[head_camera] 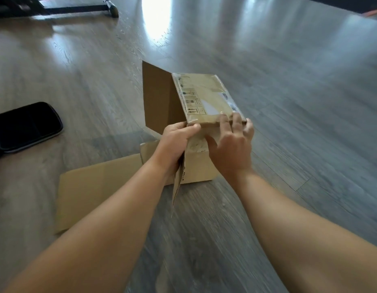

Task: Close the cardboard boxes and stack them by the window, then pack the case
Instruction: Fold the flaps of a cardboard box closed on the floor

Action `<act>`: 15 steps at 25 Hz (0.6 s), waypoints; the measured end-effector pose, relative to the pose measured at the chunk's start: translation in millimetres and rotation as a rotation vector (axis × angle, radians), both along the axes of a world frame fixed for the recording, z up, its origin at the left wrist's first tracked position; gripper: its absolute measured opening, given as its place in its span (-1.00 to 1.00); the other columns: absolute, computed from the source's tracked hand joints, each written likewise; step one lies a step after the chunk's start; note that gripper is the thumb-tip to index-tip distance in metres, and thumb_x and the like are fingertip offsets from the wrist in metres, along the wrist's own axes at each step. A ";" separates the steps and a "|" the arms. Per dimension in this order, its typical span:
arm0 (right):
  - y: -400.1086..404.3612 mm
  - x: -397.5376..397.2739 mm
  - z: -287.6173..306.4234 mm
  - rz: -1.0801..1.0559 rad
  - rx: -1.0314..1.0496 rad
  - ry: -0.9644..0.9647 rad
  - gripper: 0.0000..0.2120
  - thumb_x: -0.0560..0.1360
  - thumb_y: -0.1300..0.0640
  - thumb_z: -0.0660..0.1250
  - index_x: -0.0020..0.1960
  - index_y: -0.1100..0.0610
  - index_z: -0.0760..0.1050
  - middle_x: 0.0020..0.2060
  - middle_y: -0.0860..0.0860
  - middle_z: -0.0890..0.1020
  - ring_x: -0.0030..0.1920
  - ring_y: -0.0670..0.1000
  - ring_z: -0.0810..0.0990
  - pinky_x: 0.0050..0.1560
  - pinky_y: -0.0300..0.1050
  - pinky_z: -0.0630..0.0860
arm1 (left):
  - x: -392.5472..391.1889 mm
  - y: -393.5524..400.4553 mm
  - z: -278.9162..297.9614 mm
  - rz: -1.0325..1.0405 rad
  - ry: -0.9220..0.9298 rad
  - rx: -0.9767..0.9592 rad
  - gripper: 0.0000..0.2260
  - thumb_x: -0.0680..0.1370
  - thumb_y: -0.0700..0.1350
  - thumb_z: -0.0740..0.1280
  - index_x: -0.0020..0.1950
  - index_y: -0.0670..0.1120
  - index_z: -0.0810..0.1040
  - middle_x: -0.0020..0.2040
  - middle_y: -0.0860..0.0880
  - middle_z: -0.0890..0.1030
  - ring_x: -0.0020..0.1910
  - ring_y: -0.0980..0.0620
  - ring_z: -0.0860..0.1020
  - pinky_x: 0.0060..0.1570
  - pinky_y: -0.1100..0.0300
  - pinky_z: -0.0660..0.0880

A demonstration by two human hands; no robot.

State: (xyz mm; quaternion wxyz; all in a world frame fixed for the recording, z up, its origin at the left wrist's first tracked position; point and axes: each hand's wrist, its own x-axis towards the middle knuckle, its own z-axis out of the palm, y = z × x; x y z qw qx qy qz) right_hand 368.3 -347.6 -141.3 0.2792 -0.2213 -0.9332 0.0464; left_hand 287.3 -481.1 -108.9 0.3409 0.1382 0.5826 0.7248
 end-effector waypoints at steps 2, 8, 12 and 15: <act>-1.2 6.7 -5.5 -0.077 -0.050 0.031 -0.35 0.54 -0.13 0.40 0.43 0.31 0.41 0.33 0.41 0.44 0.32 0.44 0.35 0.37 0.40 0.29 | 7.4 6.1 9.9 -0.030 0.047 -0.026 -0.75 0.58 -0.25 0.33 0.25 -0.20 0.60 0.09 -0.16 0.70 0.08 -0.14 0.68 0.13 -0.08 0.60; 20.3 33.8 -15.6 -0.164 -0.271 -0.185 -0.39 0.66 -0.14 0.14 0.56 0.22 0.21 0.44 0.25 0.41 0.33 0.32 0.48 0.27 0.24 0.45 | 16.8 36.2 20.7 -0.204 0.433 -0.366 -0.43 0.44 0.29 0.31 0.35 0.02 0.56 0.29 0.00 0.61 0.30 -0.06 0.55 0.36 -0.16 0.39; 50.5 49.5 -12.4 -0.176 -0.478 -0.249 -0.64 0.65 -0.06 0.10 0.20 0.14 0.54 0.04 0.19 0.66 0.00 0.27 0.60 -0.10 0.04 0.50 | 13.6 24.8 -29.5 -0.274 0.721 -0.754 -0.49 0.62 0.32 0.04 0.52 0.15 0.33 0.54 0.14 0.32 0.53 0.04 0.22 0.44 0.02 0.07; 63.7 56.1 -14.8 -0.109 -0.678 -0.163 -0.74 0.60 0.13 0.16 -0.04 0.18 0.61 -0.18 0.16 0.68 -0.09 0.27 0.60 -0.13 0.11 0.50 | 1.8 6.9 -61.6 -0.296 0.858 -1.035 -0.48 0.64 0.29 0.03 0.56 0.12 0.26 0.57 0.10 0.27 0.55 0.01 0.17 0.45 -0.15 0.10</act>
